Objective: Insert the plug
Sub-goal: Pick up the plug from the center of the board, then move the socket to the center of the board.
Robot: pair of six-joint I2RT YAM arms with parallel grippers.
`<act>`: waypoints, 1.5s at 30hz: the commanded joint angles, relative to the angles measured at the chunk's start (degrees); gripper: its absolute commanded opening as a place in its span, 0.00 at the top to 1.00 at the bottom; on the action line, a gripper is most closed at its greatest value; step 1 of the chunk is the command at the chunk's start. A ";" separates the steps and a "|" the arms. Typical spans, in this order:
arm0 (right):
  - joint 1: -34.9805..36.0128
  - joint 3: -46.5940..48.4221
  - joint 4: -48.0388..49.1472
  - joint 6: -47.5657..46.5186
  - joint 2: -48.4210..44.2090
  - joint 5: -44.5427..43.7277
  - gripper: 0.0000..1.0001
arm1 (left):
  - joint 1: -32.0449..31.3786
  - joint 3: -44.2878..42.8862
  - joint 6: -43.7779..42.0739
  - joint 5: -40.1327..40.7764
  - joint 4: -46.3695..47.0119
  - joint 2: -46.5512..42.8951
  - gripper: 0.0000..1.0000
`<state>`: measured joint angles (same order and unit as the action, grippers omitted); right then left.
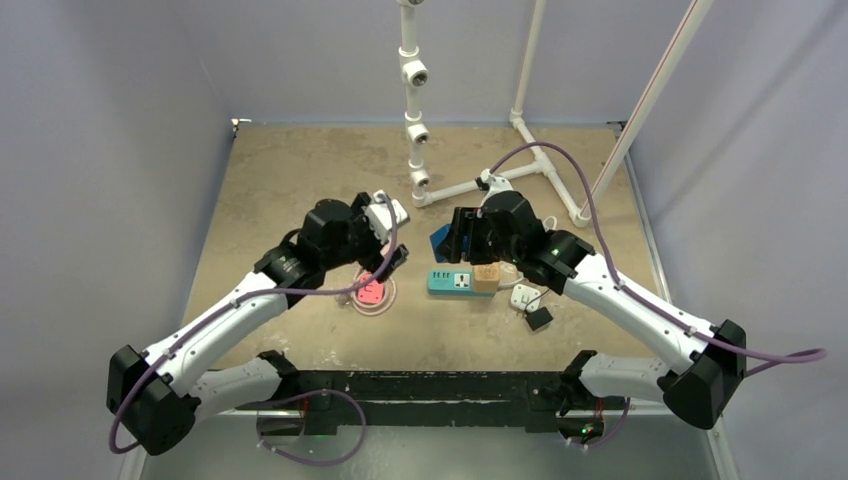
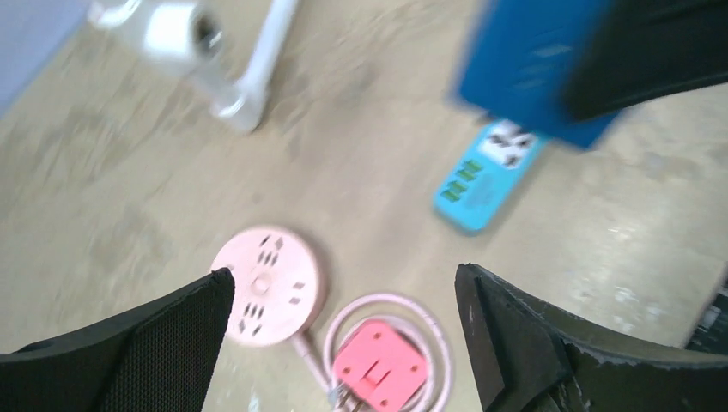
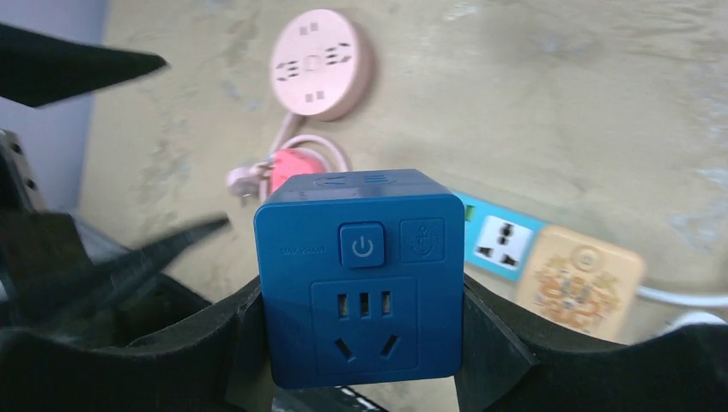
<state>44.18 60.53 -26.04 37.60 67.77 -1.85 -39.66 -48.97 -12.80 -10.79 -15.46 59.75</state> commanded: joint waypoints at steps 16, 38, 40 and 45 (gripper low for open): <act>-0.15 -2.74 -3.60 -0.51 -7.39 -9.69 1.00 | 15.36 -9.22 -6.49 -1.29 0.71 29.97 0.01; -0.15 -2.01 -2.43 -2.18 -6.52 -7.82 1.00 | 17.69 -13.39 2.65 4.23 -2.67 39.14 0.01; -0.15 -1.84 -2.43 -2.34 -6.35 -7.89 1.00 | 17.69 -13.32 4.47 4.06 -2.70 36.20 0.01; -0.21 -2.00 -2.13 -3.05 -6.12 -7.48 1.00 | 17.69 -13.30 11.71 8.94 -3.77 30.58 0.01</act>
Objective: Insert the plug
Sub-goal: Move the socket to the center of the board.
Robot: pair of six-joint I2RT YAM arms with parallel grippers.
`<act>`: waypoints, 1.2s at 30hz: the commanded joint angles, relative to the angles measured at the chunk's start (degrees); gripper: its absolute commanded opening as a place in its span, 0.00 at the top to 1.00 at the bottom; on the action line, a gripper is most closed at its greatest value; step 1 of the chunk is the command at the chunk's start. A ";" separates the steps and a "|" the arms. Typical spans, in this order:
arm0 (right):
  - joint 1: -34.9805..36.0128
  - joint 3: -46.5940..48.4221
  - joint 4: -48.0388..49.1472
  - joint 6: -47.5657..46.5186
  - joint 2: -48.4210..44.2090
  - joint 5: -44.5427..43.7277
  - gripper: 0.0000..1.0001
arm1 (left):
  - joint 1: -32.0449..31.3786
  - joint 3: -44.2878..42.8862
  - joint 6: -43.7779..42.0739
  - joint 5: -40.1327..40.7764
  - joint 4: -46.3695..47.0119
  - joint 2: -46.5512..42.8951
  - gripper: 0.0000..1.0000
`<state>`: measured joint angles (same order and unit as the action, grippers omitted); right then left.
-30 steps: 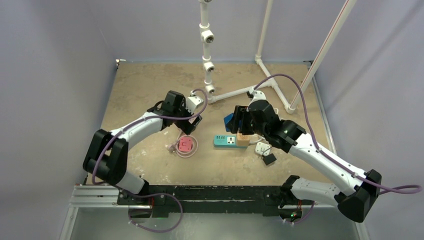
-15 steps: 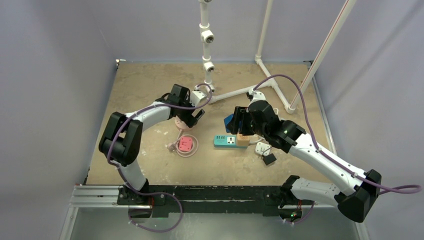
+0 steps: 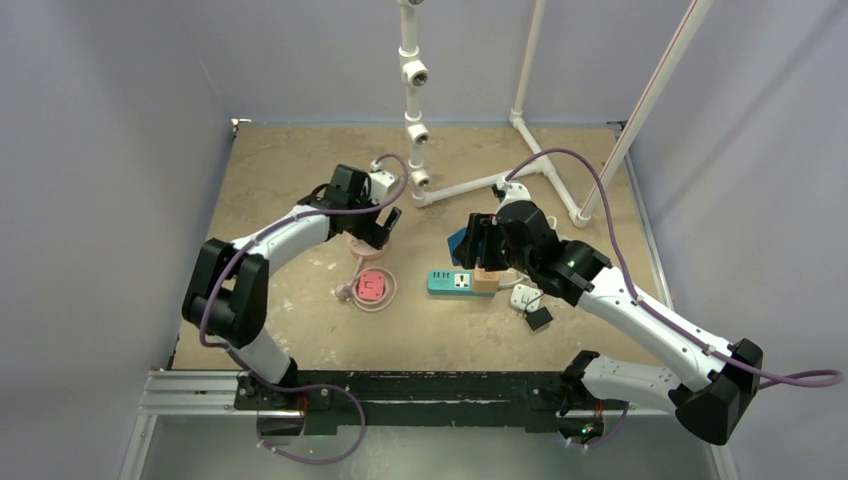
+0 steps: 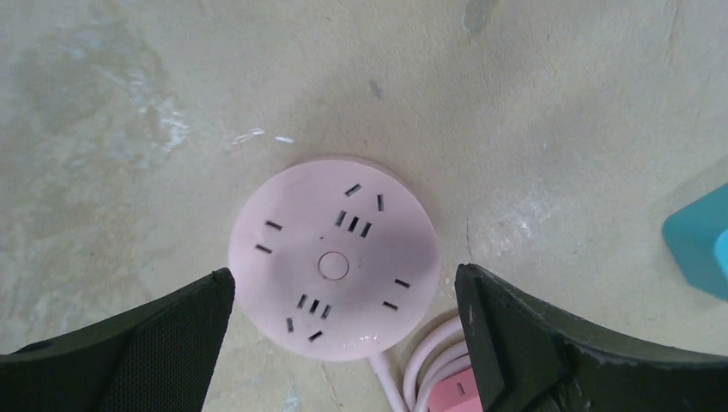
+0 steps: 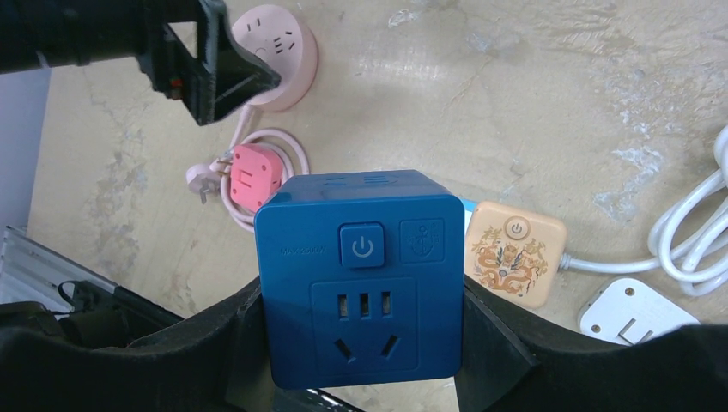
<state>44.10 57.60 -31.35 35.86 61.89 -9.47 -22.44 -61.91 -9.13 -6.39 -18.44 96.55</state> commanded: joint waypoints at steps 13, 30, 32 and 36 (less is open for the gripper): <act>-0.07 1.67 1.64 -1.76 -0.54 -0.52 1.00 | 1.02 4.54 18.63 8.29 -9.32 -7.22 0.01; -0.07 2.10 2.52 -1.84 -0.34 -1.43 1.00 | 1.52 5.83 3.87 -1.58 -10.39 -1.61 0.58; -0.03 1.99 2.68 -1.84 -0.45 -1.27 1.00 | 1.67 5.32 1.19 -1.96 -10.81 -0.59 0.61; -0.03 2.32 2.70 -1.85 -0.34 -0.73 1.00 | 2.08 4.87 -6.07 -4.44 -11.79 0.59 0.63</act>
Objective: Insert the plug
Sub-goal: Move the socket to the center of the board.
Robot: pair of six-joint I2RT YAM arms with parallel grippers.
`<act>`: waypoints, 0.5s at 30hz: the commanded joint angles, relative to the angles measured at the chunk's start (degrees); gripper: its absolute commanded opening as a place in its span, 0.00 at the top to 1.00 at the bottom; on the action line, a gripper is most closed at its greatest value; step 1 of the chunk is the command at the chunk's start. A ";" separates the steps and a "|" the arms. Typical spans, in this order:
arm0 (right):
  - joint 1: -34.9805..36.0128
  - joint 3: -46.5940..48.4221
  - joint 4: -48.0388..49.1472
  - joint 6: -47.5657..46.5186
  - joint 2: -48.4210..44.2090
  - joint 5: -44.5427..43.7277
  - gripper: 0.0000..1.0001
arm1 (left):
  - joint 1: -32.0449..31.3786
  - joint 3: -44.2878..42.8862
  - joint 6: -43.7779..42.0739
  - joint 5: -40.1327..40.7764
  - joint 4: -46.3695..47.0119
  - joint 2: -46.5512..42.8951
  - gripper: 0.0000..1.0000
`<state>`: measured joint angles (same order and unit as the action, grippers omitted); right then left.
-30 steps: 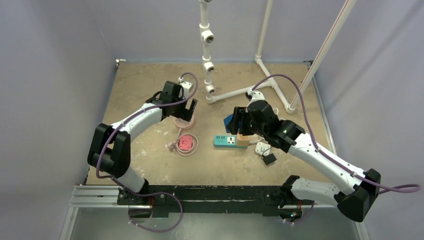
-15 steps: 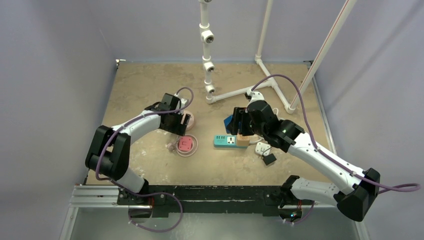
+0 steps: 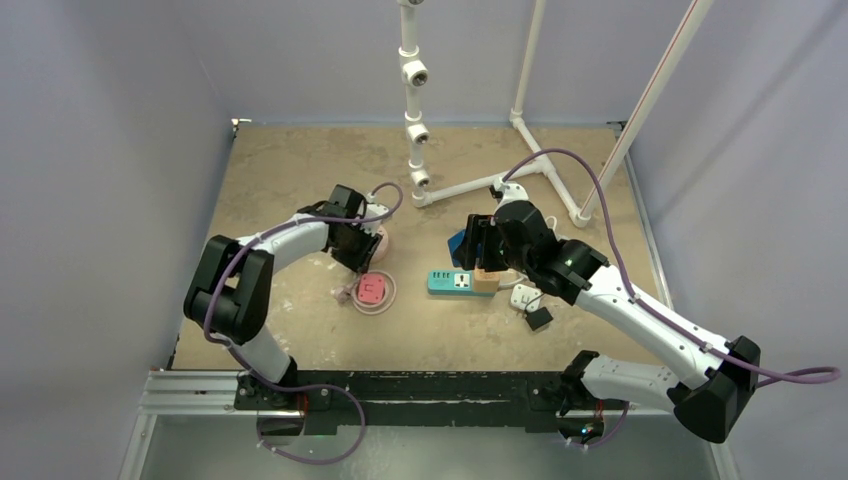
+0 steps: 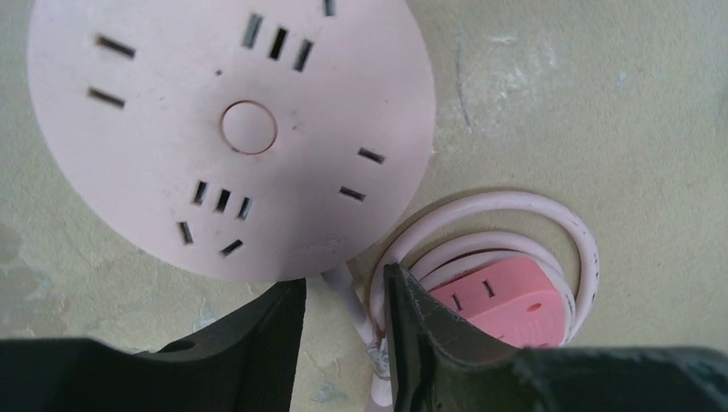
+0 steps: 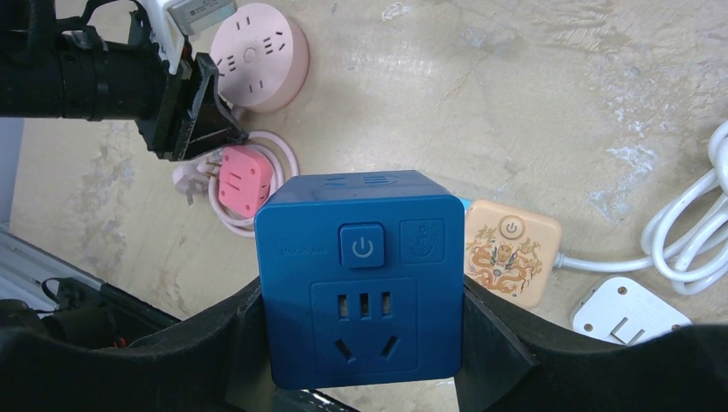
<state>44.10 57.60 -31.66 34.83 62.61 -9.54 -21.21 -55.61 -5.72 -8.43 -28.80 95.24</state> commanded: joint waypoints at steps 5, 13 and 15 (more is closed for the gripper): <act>0.02 2.58 2.63 -0.92 -1.38 -0.15 1.00 | 2.22 -0.64 -27.42 -7.52 -5.06 1.89 0.72; -0.03 2.67 2.13 -0.51 -1.68 0.76 1.00 | 4.25 2.89 -61.60 -7.49 -11.55 -1.62 0.80; 0.02 2.69 1.98 -0.32 -1.61 0.97 1.00 | 4.33 1.32 -67.08 -9.34 -14.10 -1.36 0.80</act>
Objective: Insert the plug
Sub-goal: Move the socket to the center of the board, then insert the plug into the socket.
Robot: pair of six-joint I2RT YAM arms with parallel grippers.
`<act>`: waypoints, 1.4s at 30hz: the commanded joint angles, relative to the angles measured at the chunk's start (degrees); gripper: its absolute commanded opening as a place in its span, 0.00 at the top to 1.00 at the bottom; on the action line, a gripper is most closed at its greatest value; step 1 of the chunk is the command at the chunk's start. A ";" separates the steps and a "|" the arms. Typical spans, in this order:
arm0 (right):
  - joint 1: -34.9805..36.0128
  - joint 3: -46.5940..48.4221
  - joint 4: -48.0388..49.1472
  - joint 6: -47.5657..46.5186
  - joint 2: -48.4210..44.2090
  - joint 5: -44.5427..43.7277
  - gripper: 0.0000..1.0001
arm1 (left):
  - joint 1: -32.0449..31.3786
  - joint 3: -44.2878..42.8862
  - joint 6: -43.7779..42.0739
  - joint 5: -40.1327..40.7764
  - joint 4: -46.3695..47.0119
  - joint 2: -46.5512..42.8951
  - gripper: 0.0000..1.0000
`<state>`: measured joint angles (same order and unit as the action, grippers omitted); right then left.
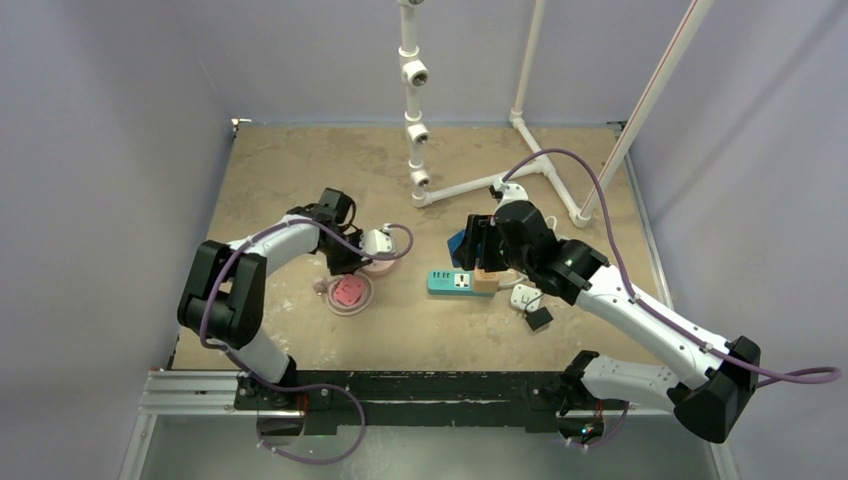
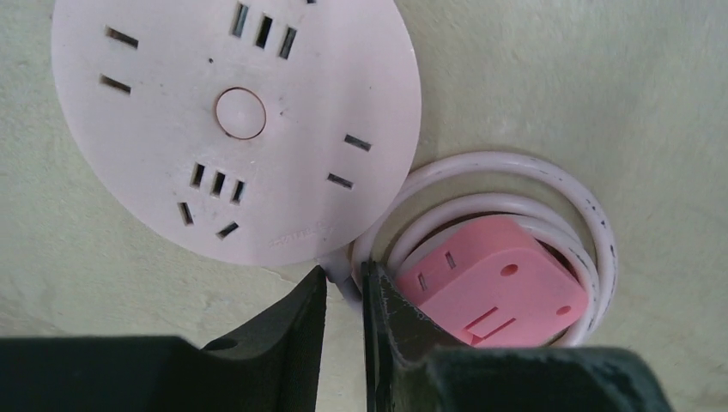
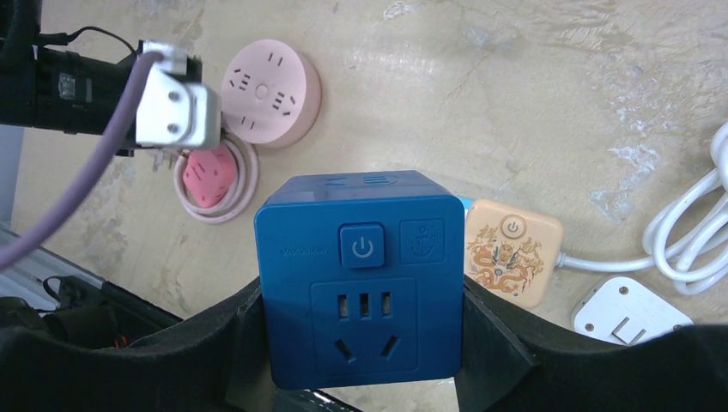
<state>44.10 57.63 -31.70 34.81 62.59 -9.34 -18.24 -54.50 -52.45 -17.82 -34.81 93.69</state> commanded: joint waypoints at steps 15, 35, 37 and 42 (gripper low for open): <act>-0.04 -0.84 0.32 1.23 -3.91 1.99 1.00 | -2.46 -3.96 -58.73 -8.19 -26.85 -1.37 0.80; 13.18 7.44 -4.01 -0.53 10.36 0.63 1.00 | 3.43 -9.75 -27.63 -18.61 -12.97 -15.15 0.14; 14.06 8.64 -3.46 -1.28 11.81 1.99 1.00 | 7.49 -9.41 -17.10 -20.67 -9.44 -16.88 0.13; 17.38 14.85 -6.72 -2.06 18.38 2.35 1.00 | 16.90 -8.35 4.72 -23.11 -3.60 -17.22 0.11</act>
<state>59.13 65.36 -36.86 34.17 77.76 -6.55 -7.05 -62.30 -69.63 -35.48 -43.66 76.93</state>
